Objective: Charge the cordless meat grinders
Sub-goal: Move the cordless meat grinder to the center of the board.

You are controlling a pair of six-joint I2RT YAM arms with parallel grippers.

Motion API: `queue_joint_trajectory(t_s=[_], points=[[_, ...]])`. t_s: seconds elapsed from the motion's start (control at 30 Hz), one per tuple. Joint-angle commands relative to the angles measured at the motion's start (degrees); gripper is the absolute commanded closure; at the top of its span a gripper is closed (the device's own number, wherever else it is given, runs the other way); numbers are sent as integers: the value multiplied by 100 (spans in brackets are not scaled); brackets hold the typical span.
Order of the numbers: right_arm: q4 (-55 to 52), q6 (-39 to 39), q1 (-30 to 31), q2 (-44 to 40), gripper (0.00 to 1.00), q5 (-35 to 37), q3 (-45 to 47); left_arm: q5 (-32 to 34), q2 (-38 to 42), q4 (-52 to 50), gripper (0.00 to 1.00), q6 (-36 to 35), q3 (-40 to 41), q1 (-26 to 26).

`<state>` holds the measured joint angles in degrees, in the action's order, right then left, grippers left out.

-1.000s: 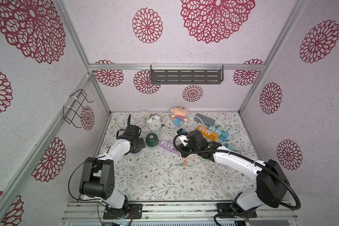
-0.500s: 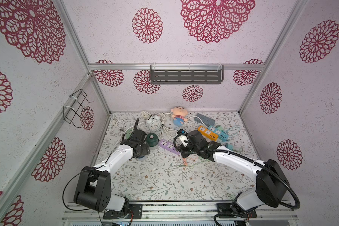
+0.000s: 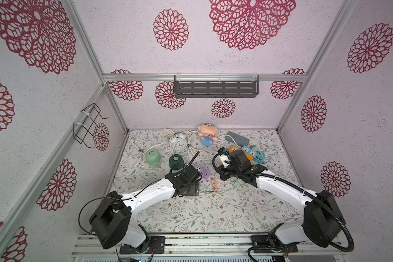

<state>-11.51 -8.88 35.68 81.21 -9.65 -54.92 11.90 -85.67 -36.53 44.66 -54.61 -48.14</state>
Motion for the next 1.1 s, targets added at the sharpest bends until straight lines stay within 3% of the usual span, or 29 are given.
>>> queue_joint_trajectory(t_s=[0.0, 0.2, 0.43, 0.5, 0.6, 0.8, 1.07], points=[[265, -170, 7, -113, 100, -304, 98, 177, -146, 183, 3, 146, -61, -256], [725, -410, 9, 458, 100, -668, 24, 641, 707, 900, 3, 76, 621, -275], [995, -529, 42, 1188, 100, -974, -416, 919, 2112, 3104, 3, -311, 2507, -440], [1035, -563, 69, 1361, 100, -1041, -539, 884, 2273, 3308, 3, -358, 2719, -441], [1037, -587, 166, 1591, 100, -1117, -746, 940, 2392, 3512, 3, -436, 2971, -626], [1068, -629, 401, 1883, 100, -1142, -924, 1659, 2508, 4811, 3, -846, 4000, -1299], [1072, -656, 610, 2237, 100, -1224, -1146, 2372, 1582, 6461, 3, -1406, 4549, -1348]])
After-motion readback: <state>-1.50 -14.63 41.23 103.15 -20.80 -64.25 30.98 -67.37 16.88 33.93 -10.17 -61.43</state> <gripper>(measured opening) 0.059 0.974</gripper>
